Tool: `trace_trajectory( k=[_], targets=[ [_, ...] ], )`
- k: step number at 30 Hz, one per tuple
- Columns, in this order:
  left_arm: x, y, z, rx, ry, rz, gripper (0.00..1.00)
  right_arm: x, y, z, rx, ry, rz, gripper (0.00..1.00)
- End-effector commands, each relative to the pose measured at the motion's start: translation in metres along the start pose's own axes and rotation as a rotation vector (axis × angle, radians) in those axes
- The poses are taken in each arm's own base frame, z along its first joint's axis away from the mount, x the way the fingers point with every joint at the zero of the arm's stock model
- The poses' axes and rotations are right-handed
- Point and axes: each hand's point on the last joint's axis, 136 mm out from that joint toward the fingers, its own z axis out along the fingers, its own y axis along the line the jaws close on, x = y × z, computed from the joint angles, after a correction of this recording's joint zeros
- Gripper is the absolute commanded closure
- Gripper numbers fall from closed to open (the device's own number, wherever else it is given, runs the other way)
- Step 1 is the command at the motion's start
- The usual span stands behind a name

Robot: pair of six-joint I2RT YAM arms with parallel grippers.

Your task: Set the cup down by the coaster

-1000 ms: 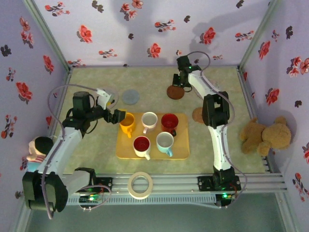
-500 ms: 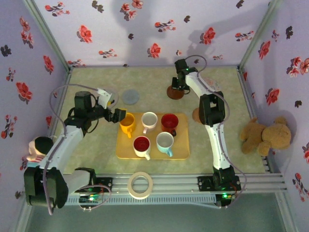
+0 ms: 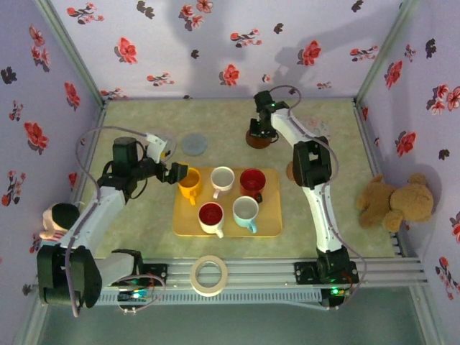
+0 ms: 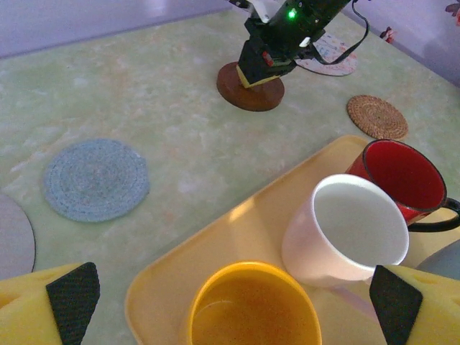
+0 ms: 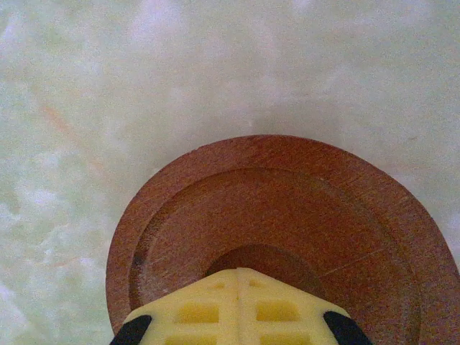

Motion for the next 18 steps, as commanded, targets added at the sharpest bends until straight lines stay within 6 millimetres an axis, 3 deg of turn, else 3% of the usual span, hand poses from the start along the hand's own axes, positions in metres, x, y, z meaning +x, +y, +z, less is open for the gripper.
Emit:
trace_trajectory(
  k=[1, 9, 18],
  targets=[
    [0.000, -0.002, -0.003, -0.012, -0.007, 0.021, 0.00, 0.036, 0.015, 0.019, -0.025, 0.115, 0.007, 1.00],
    [0.008, 0.000, -0.003, -0.028, 0.007, 0.020, 0.00, 0.052, 0.046, 0.027, -0.087, 0.142, -0.013, 1.00],
    [0.012, 0.003, -0.002, -0.041, 0.016, 0.017, 0.00, 0.055, 0.079, 0.035, -0.191, 0.148, -0.006, 1.00]
  ],
)
